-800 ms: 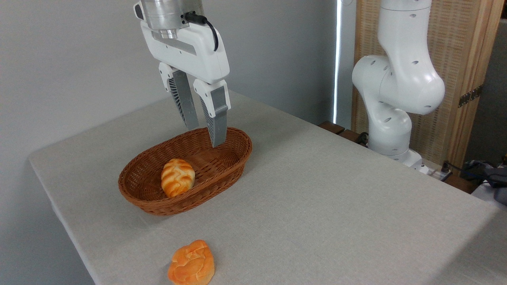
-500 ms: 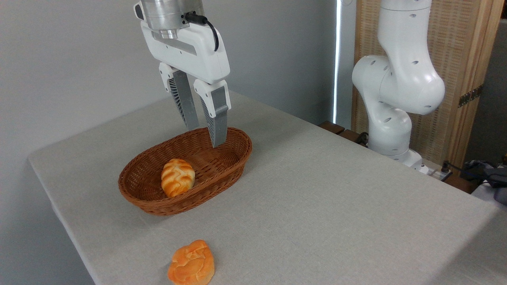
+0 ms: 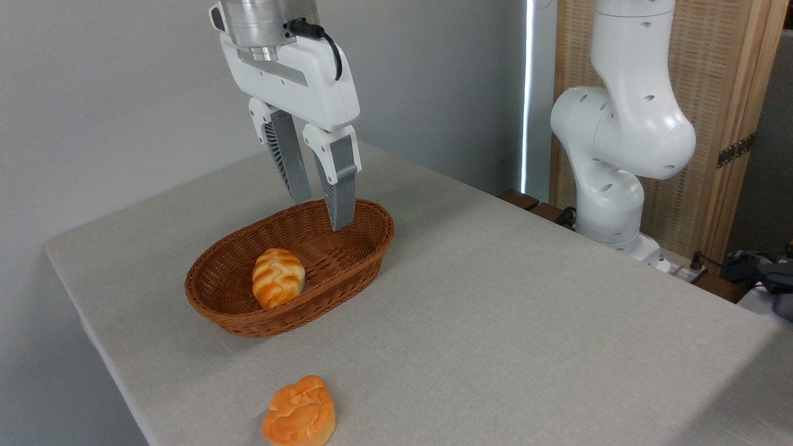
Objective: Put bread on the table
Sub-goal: 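Lower the open gripper toward the bread roll in the wicker basket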
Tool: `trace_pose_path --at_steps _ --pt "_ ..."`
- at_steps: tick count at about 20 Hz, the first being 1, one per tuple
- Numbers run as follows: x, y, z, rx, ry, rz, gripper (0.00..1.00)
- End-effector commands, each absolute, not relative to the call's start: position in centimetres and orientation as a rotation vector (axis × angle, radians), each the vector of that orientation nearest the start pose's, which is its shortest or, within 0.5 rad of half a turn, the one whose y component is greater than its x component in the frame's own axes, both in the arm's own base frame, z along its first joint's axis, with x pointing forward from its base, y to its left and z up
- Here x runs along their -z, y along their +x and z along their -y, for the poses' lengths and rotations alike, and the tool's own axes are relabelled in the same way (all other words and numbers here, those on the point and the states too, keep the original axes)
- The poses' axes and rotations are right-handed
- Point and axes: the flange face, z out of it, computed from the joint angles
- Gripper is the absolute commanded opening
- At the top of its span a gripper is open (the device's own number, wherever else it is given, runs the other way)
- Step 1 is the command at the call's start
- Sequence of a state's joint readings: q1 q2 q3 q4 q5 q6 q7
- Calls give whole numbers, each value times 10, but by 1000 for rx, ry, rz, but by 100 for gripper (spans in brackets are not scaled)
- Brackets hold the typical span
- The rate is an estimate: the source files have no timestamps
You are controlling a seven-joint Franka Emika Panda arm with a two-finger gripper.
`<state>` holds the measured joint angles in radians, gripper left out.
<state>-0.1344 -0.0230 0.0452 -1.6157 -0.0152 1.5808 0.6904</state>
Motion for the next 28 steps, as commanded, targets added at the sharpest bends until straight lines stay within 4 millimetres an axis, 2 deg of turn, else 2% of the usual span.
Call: trace_pose_path --at_steps 1,7,9,12,14,16,18,20,22,24,26,28 --pt "-618 542 50 -37 -2921 -1229 100" --pt "-617 543 51 -37 -2935 -1211 100" --pt "-609 547 54 -51 -2935 -1218 100" --pt "-607 549 64 -28 -2946 -1237 100" --pt "-597 544 79 -46 -3003 -1223 100" --pt "-590 547 86 -43 -3040 -1124 100" --pt "-577 546 94 39 -3079 -986 100" --pt "-565 534 112 61 -3095 -935 100" --pt "-545 521 132 91 -3099 -912 100" --pt "-527 512 141 88 -3158 -693 100" --pt "-515 505 161 78 -3196 -493 100" --pt "-501 506 165 79 -3228 -259 100"
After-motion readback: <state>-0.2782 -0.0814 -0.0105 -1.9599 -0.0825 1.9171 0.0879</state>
